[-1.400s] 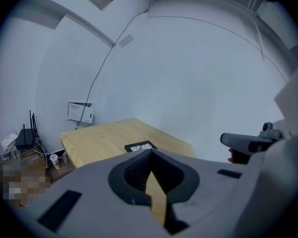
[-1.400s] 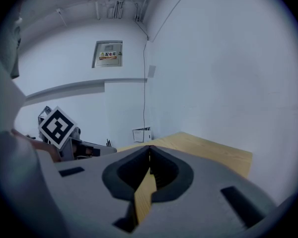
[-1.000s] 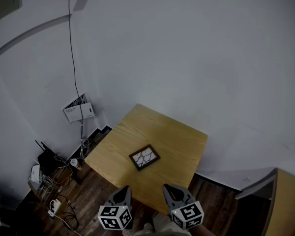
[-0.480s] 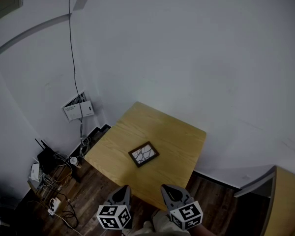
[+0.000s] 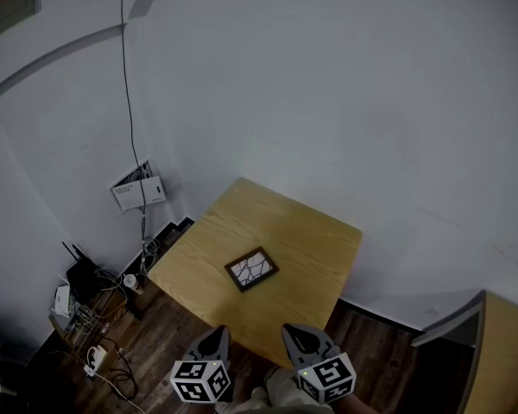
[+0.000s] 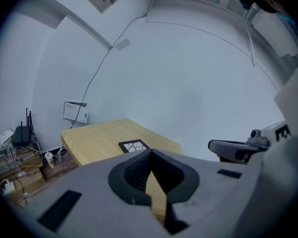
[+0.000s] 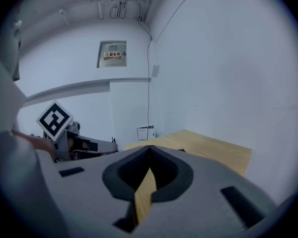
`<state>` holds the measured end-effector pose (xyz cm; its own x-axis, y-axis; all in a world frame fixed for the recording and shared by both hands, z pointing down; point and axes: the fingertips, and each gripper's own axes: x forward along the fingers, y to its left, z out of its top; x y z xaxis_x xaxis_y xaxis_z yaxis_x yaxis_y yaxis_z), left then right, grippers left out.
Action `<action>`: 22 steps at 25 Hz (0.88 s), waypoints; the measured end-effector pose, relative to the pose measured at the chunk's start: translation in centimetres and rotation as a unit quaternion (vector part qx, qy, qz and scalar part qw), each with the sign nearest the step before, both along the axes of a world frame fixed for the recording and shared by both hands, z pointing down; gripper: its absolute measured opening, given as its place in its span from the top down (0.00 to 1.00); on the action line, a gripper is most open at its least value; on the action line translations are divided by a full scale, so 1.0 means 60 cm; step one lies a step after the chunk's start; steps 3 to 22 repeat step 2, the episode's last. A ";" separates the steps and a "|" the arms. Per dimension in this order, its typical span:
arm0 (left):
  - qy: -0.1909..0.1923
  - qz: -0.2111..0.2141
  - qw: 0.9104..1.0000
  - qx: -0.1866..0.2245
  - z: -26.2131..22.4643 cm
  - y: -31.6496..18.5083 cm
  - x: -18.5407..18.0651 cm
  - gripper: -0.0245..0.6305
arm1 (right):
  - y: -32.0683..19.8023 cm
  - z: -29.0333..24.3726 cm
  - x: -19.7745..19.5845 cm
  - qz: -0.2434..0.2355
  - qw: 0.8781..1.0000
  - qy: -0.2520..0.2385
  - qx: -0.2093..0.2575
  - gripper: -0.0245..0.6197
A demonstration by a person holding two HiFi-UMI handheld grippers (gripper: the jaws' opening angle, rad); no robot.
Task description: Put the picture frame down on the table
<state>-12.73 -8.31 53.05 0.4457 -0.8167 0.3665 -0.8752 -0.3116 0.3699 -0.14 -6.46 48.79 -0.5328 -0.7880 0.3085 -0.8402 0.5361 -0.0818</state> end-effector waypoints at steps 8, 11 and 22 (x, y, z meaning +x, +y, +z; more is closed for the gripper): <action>0.000 0.000 1.000 -0.001 0.001 0.002 0.001 0.96 | 0.001 -0.002 0.000 0.000 1.000 0.000 0.000 0.96; 0.000 0.000 1.000 -0.001 0.001 0.002 0.001 0.96 | 0.001 -0.002 0.000 0.000 1.000 0.000 0.000 0.96; 0.000 0.000 1.000 -0.001 0.001 0.002 0.001 0.96 | 0.001 -0.002 0.000 0.000 1.000 0.000 0.000 0.96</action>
